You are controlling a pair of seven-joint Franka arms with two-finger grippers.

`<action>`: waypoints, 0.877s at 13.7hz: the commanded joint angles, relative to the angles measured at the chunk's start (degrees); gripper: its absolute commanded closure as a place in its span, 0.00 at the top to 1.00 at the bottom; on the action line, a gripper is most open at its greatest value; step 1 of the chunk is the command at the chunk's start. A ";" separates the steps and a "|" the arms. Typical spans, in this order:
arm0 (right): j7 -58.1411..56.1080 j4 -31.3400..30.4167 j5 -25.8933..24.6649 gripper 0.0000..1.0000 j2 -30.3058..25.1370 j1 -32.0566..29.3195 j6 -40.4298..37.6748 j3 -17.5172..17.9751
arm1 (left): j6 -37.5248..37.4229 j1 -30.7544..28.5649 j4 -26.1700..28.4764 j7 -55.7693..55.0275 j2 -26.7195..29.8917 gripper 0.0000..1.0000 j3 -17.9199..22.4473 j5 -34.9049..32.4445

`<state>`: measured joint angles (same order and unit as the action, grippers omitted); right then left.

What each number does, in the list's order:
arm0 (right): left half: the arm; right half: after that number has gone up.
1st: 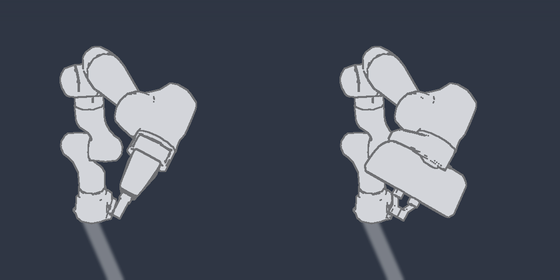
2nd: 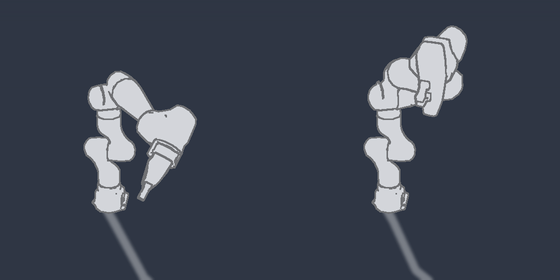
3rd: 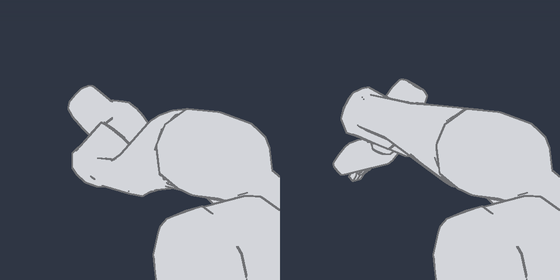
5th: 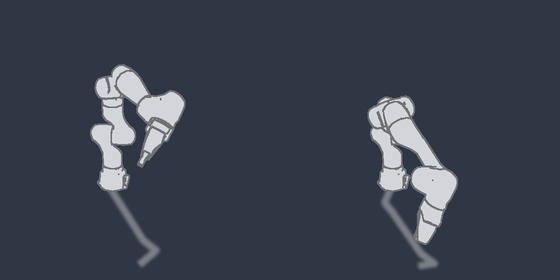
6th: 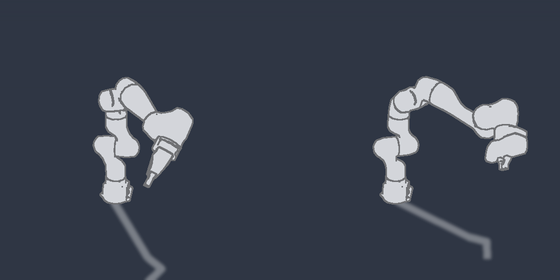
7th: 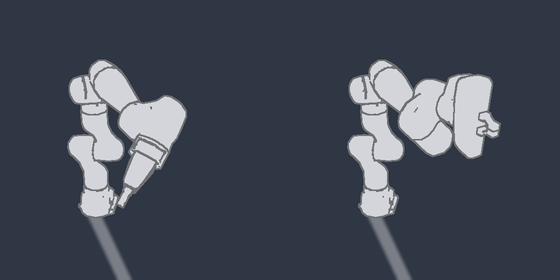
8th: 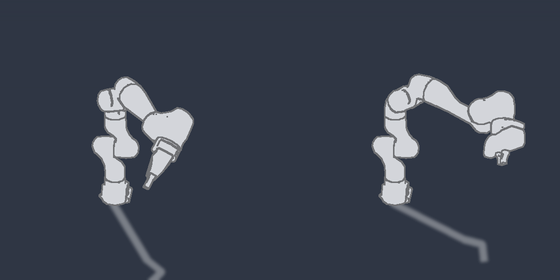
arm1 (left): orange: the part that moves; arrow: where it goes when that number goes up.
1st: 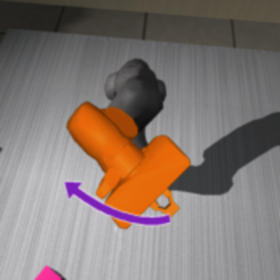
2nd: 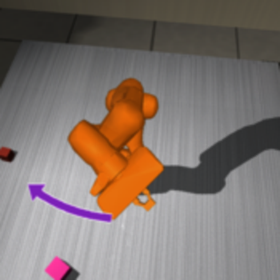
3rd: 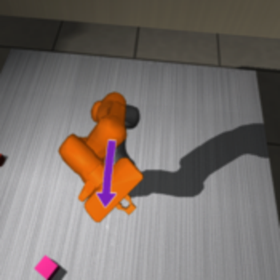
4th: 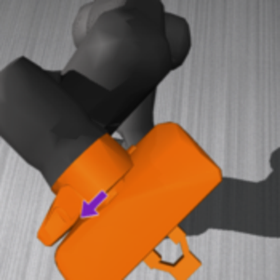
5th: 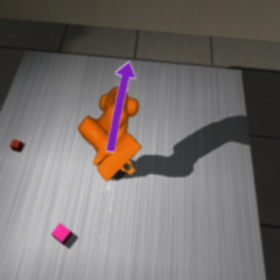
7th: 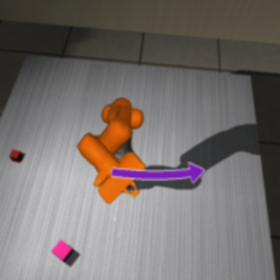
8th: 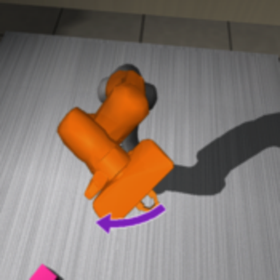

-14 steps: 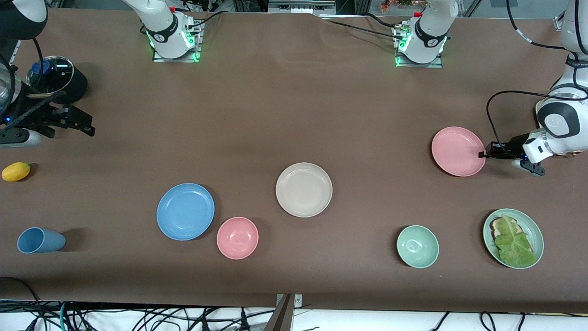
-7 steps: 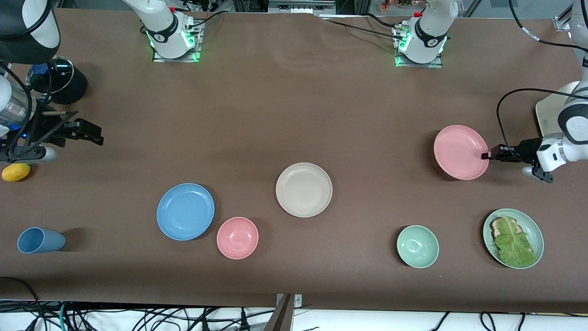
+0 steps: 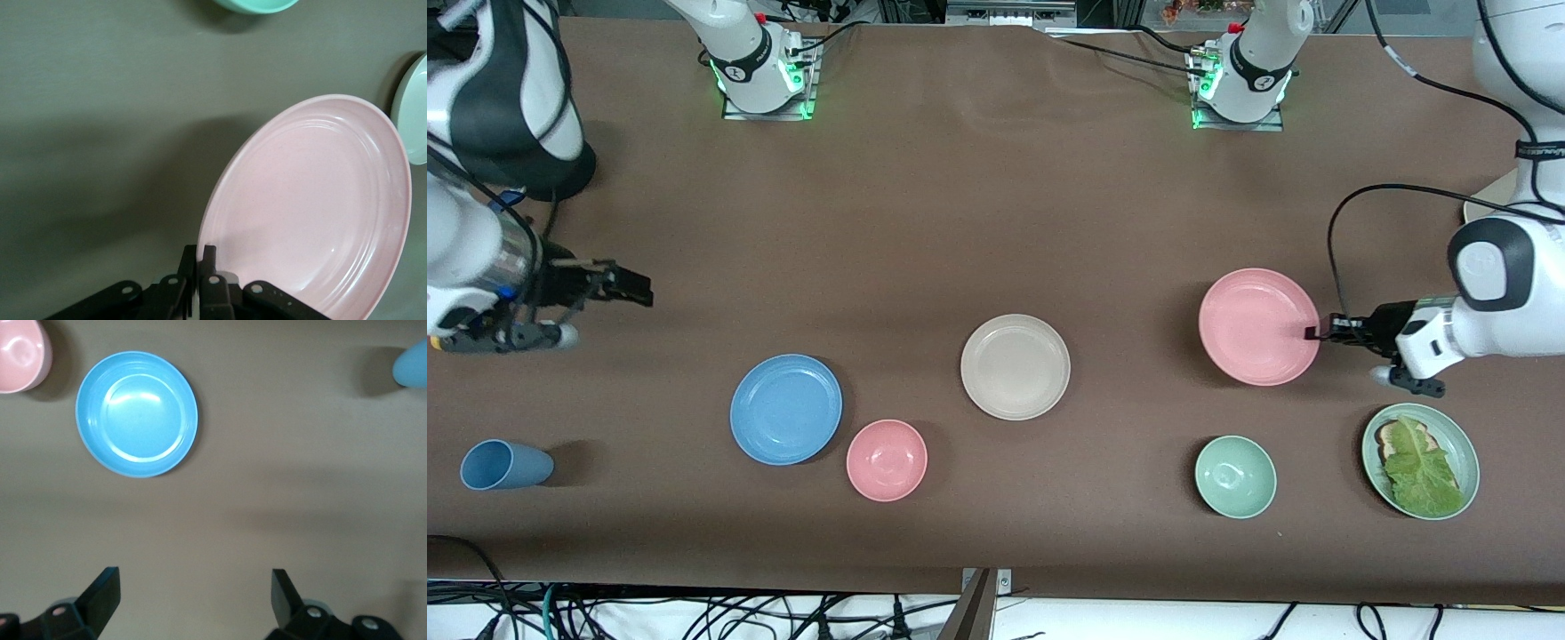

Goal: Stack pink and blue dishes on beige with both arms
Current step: 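Carry the pink plate toward the beige plate while the right gripper reaches the blue plate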

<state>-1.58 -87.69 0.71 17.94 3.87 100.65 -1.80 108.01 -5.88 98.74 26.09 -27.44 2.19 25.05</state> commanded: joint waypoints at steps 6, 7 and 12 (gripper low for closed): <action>-0.09 1.82 -0.18 1.00 15.36 0.70 18.06 0.57 | -0.61 11.75 -6.36 -19.65 0.02 0.00 -0.60 -0.09; 0.26 1.82 -0.09 1.00 16.77 0.70 19.48 0.57 | -0.26 14.03 -7.32 -22.63 -0.94 0.00 -0.60 0.17; 0.70 2.00 0.35 1.00 22.31 1.49 26.07 0.66 | 9.04 23.62 -8.21 -36.35 -4.81 0.00 -0.60 0.26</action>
<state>-1.56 -87.52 0.73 38.24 5.14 125.10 -1.37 114.85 14.70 92.72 -5.73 -29.88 0.76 25.05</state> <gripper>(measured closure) 0.000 0.947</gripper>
